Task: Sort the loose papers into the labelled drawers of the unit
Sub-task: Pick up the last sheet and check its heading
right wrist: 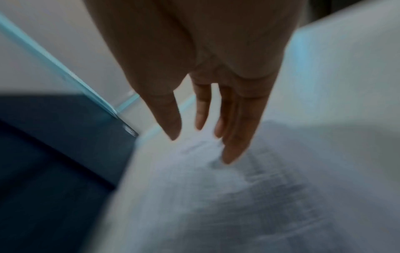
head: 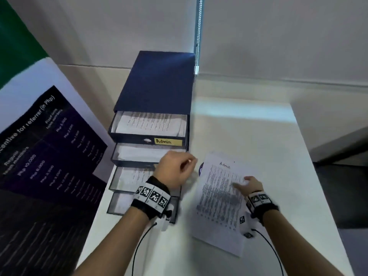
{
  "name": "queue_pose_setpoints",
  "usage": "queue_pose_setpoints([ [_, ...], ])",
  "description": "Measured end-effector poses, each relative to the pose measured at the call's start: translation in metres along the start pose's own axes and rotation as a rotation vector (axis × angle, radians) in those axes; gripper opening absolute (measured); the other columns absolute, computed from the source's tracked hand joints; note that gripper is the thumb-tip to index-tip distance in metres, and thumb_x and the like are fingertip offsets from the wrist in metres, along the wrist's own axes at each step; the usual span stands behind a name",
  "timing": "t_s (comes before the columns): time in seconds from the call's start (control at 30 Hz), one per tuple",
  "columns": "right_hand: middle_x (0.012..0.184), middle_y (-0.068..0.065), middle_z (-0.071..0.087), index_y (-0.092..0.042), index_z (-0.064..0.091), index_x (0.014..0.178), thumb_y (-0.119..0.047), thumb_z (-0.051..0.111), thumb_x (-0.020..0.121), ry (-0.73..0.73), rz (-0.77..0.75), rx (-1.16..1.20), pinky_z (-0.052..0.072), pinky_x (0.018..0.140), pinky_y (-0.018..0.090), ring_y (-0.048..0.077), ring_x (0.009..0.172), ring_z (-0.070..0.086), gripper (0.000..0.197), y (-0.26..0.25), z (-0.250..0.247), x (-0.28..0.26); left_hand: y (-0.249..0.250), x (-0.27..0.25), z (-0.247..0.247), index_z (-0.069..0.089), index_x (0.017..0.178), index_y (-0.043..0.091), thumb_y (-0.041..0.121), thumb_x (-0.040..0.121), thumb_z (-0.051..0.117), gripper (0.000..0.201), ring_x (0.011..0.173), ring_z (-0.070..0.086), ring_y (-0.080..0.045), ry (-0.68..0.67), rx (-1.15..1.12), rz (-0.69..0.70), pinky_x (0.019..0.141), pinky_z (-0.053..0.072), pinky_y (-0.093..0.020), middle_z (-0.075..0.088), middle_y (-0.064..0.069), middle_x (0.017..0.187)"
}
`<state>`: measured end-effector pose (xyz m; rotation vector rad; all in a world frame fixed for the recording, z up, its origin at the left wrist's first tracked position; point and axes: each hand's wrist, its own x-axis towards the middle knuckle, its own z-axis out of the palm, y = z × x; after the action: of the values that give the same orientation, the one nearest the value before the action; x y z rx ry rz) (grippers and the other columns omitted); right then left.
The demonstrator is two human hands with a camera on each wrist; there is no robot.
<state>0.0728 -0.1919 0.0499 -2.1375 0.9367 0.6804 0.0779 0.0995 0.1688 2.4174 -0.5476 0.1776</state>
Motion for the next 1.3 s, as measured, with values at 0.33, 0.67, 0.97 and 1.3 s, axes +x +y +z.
queue_pose_setpoints([
  [0.33,0.131,0.015,0.054,-0.008,0.040,0.140,-0.033,0.090,0.064,0.136,-0.160,-0.045,0.044,0.102,0.036,0.032,0.122,0.053,0.094,0.049,0.018,0.007,-0.021,0.008,0.177,0.042,0.144,0.010,0.035,0.092,0.063,0.061,0.128,0.048,-0.033,-0.507,0.005,-0.703,0.107,0.040,-0.038,0.045,-0.015,0.139],
  [0.67,0.118,0.007,0.049,-0.013,0.063,0.103,-0.040,0.085,0.067,0.073,-0.111,-0.333,0.052,0.093,0.035,0.026,0.108,0.051,0.050,0.090,-0.010,-0.003,-0.012,0.005,0.219,0.067,0.083,0.020,0.046,0.077,0.075,0.028,0.094,0.060,-0.023,-0.397,-0.090,-0.785,0.090,0.053,-0.032,0.057,-0.005,0.105],
  [0.97,0.126,0.012,0.042,-0.008,0.052,0.122,-0.017,0.084,0.073,0.105,-0.171,-0.089,0.040,0.086,0.019,0.020,0.094,0.049,0.059,0.108,-0.010,-0.004,0.016,0.001,0.217,0.067,0.120,0.009,0.030,0.097,0.061,0.032,0.099,0.065,-0.023,-0.302,-0.433,-0.822,0.089,0.048,-0.031,0.072,-0.005,0.109],
  [1.3,0.097,0.006,0.074,-0.012,0.070,0.110,-0.015,0.084,0.074,0.050,-0.196,0.319,0.059,0.081,0.038,0.019,0.083,0.069,0.039,0.147,-0.018,0.002,0.011,-0.013,0.201,0.062,0.080,0.009,0.031,0.088,0.074,0.027,0.063,0.052,-0.015,-0.183,-0.720,-0.891,0.060,0.043,-0.023,0.057,0.005,0.070],
])
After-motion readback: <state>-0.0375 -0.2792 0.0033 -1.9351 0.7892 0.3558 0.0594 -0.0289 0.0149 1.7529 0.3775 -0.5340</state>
